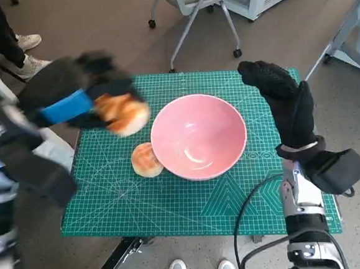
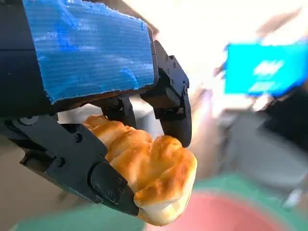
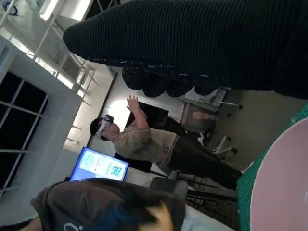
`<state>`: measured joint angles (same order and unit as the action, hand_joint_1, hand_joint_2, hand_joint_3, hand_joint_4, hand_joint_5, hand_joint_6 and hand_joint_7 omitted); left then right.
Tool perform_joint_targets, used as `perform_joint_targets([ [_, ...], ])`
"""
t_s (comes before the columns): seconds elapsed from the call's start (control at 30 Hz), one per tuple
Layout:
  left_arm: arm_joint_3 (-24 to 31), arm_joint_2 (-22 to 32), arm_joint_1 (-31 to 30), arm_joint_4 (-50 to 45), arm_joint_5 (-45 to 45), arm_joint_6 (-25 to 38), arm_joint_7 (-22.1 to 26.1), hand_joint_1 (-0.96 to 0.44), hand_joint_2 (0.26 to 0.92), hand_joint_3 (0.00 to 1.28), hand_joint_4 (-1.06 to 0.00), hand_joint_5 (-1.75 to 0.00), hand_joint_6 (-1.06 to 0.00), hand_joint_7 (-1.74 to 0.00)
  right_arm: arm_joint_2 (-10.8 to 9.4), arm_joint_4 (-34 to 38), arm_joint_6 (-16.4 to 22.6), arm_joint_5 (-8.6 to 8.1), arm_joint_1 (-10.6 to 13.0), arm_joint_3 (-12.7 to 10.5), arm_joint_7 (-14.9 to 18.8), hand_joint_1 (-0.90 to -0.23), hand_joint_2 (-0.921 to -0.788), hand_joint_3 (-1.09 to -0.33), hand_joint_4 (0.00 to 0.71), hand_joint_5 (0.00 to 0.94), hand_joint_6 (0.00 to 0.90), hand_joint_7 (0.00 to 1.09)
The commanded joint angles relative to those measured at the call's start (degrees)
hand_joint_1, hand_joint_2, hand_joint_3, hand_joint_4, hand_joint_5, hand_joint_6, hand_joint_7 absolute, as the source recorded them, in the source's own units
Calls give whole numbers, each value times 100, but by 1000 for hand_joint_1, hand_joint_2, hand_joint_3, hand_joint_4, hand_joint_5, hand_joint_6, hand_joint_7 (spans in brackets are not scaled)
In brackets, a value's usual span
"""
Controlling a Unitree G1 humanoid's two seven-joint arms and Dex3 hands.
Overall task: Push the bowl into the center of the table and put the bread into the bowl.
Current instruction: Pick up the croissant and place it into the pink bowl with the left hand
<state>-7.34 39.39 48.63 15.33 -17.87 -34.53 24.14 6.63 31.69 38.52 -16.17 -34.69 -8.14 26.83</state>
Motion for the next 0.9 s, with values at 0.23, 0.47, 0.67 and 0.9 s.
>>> perform_joint_targets([
  [0.23, -844, -911, 953, 1158, -562, -236, 48, 2, 920, 33, -709, -1113, -686, -1130, 64, 4, -11, -160, 192, -97, 152, -690, -921, -843, 185, 5, 30, 564],
  [0.47, -1114, -1179, 1230, 2007, -744, -518, 13, 1, 920, 43, -716, -1123, -657, -1142, 103, -109, 42, -147, 310, -138, 100, -693, -921, -844, 178, 1, 36, 563],
  [0.67, -1271, -1374, 1350, 2715, -806, -794, -37, 1, 920, 50, -740, -1163, -629, -1105, 123, -116, 61, -107, 357, -178, 9, -700, -921, -842, 178, 1, 40, 560],
  [0.9, -1427, -1579, 1353, 3260, -862, -621, 75, -170, 921, 173, -540, -828, -550, -1318, 114, -198, 36, -63, 409, -196, -114, -699, -921, -843, 179, 1, 42, 555],
])
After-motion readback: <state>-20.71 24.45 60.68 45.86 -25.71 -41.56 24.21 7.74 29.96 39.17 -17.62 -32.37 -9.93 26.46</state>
